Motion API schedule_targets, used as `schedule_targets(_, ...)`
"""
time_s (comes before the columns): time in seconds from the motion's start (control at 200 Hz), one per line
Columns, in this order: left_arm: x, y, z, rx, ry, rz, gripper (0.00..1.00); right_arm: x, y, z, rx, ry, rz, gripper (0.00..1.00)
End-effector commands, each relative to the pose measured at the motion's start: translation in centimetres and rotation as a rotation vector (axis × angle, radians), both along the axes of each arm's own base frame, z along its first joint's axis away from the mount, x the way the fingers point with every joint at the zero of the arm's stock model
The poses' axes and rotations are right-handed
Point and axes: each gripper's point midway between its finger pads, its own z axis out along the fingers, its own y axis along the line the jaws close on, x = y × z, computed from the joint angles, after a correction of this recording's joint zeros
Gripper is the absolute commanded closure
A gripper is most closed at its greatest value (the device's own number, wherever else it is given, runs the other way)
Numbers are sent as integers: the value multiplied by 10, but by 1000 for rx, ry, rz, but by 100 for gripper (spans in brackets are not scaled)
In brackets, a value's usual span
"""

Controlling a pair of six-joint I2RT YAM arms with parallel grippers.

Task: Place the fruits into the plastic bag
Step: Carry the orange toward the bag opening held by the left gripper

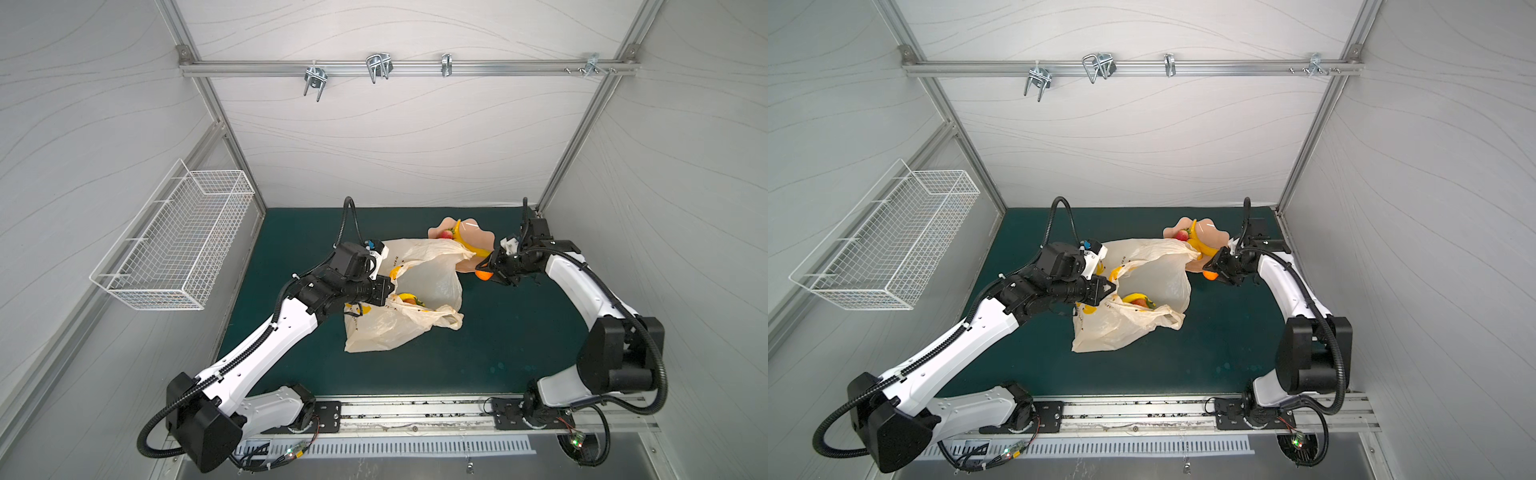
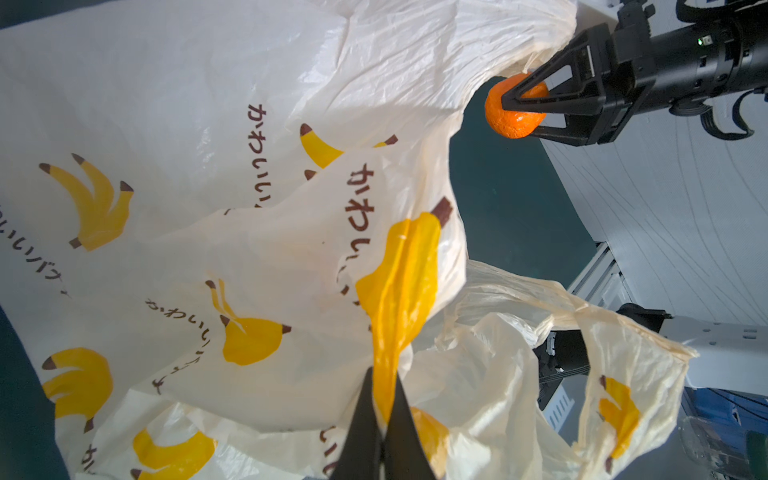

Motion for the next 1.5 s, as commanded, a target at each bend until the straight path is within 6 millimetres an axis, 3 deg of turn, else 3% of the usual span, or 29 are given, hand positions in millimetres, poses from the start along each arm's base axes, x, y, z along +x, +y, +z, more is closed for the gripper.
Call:
schedule_targets(0.0, 6, -4, 17, -26, -53, -17, 100, -12, 2, 9, 38, -16, 2, 69)
schedule_targets(0.295, 7, -7, 19, -30, -53, -28, 100, -38, 7, 4, 79, -8, 9, 69)
schedule_targets(0.67, 7, -8, 20, -34, -51, -35, 100, -40, 16, 8, 112, -27, 32, 70)
schedule_targets(1.496, 7, -11, 21, -44, -43, -36, 100, -62, 89, 3, 224, -18, 175, 71)
